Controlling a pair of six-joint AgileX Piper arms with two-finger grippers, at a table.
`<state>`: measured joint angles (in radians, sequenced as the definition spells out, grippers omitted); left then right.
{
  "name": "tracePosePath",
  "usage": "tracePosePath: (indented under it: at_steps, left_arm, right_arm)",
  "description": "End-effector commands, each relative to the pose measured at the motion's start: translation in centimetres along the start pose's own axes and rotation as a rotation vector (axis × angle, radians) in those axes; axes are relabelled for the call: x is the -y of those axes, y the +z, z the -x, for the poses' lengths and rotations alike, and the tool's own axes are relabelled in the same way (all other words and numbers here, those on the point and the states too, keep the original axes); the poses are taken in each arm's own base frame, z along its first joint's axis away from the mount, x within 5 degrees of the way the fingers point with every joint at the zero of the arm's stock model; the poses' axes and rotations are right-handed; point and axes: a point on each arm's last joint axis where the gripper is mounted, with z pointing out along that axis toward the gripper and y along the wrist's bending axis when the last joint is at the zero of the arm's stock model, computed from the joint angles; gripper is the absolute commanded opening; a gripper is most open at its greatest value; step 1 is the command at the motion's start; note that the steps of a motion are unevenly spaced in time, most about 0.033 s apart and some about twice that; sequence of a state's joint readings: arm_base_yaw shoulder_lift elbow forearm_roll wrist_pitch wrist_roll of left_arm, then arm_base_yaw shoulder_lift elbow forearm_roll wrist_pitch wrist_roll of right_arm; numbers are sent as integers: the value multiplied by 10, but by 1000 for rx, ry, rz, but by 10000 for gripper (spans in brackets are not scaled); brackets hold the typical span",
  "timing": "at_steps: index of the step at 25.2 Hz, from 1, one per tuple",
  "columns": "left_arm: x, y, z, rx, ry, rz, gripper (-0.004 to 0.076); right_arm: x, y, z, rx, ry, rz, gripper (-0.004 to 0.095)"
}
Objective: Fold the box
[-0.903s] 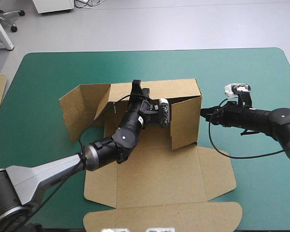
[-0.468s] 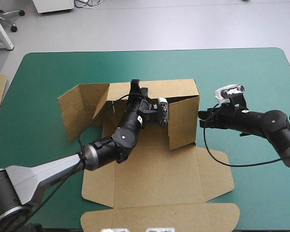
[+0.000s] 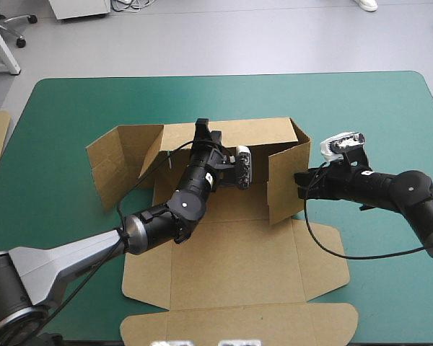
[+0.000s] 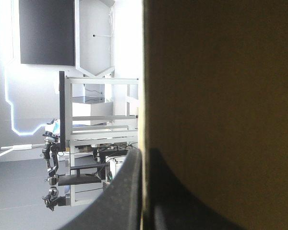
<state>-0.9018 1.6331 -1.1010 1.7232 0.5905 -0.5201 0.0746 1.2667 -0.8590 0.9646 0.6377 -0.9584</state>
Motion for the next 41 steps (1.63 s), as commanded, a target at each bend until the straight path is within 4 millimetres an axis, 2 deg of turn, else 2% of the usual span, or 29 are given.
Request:
tracePosePath:
  at_steps: [1,6,13,17,19,20,21,22,24,25,28,30,32,35,41]
  left_arm:
    - [-24,-10,2,15,-20,85,-15]
    - [-24,-10,2,15,-24,85,-14]
    - [-24,-10,2,14,-32,86,-14]
    - [-24,-10,1,13,-43,87,-14]
    - [-24,-10,1,13,-43,87,-14]
    - [-24,-10,1,12,-44,86,-14]
    - [-24,-10,1,12,-44,85,-15]
    - [-24,-10,1,12,-44,86,-14]
    - [-24,-10,1,10,-44,87,-14]
    - [-24,-10,1,8,-45,88,-14]
    - [-24,-10,1,5,-45,90,-15]
    - [-25,-10,0,3,-50,91,-14]
    - [-25,-10,0,2,-56,92,-14]
    - [-25,-10,0,3,-63,92,-15]
    - [-25,-10,0,3,-65,92,-14]
  right_arm:
    - [-6,-10,12,63,8,7,376]
    - [-7,-13,12,62,15,2,376]
    - [-11,-30,11,64,-2,-60,376]
    - [-24,-57,9,76,2,-146,360]
    - [-29,-82,12,117,20,-241,336]
    - [-30,-100,21,142,36,-308,336]
    - [-32,-107,25,139,40,-329,336]
    - [-33,-122,39,123,63,-384,336]
    - [-32,-134,63,69,72,-430,335]
    - [-31,-134,78,52,70,-434,336]
    - [-24,-126,107,42,82,-428,336]
    - [-6,-110,134,38,119,-393,336]
    - [10,-100,148,29,152,-333,336]
    - [36,-85,161,-22,198,-254,336]
    - [84,-42,179,-89,254,-254,337]
